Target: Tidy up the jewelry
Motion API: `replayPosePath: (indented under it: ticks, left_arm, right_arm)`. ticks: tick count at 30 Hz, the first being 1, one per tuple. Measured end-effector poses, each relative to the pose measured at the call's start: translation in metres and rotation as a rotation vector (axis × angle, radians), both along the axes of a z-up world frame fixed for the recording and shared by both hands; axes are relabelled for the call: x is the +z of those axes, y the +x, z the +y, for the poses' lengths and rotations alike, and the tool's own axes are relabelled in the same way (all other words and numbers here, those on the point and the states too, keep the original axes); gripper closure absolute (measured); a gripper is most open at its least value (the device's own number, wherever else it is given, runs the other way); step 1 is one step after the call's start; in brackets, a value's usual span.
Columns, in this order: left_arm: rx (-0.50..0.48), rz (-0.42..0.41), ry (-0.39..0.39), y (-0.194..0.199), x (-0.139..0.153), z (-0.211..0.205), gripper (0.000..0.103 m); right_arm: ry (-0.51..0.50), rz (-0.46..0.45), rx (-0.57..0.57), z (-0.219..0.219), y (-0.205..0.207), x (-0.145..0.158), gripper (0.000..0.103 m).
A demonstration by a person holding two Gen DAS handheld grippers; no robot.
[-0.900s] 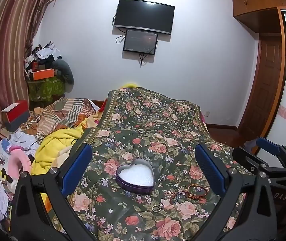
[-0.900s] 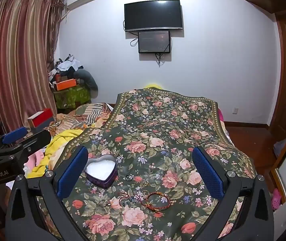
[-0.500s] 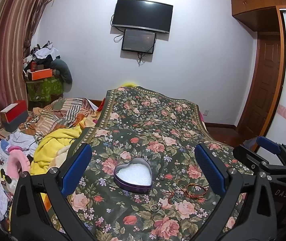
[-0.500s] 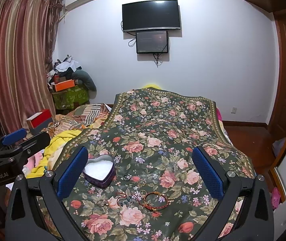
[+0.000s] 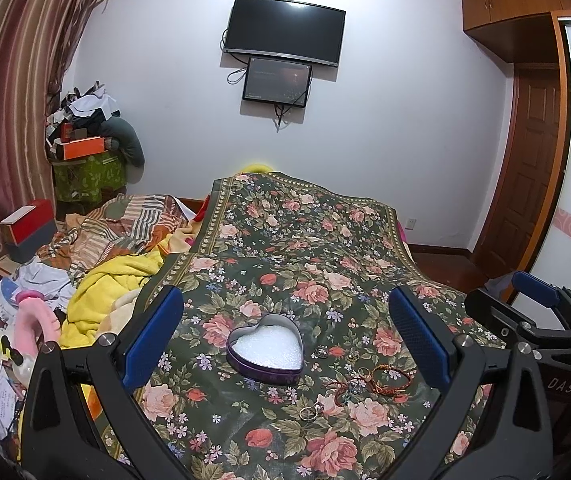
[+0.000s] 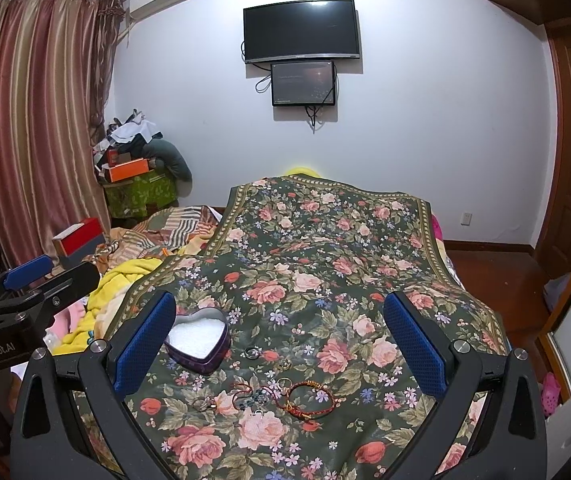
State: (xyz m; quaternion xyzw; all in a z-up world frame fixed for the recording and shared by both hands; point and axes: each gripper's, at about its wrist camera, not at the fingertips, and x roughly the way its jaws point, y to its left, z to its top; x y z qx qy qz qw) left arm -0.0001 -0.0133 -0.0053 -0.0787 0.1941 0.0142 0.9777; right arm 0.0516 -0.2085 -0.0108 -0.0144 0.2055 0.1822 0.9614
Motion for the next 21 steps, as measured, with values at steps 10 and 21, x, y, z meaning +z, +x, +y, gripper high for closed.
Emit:
replayPosePath:
  ticks: [10,21]
  left_arm:
    - [0.0,0.0,-0.001,0.0002,0.0001,-0.001,0.0]
    - [-0.002,0.0,-0.002,0.0002,0.0011,0.0014,0.0]
  right_arm:
    - [-0.002,-0.003,-0.001,-0.0001,-0.0003,0.0008,0.0]
    - [-0.004,-0.005,0.0,0.0,-0.0006,0.0014,0.0]
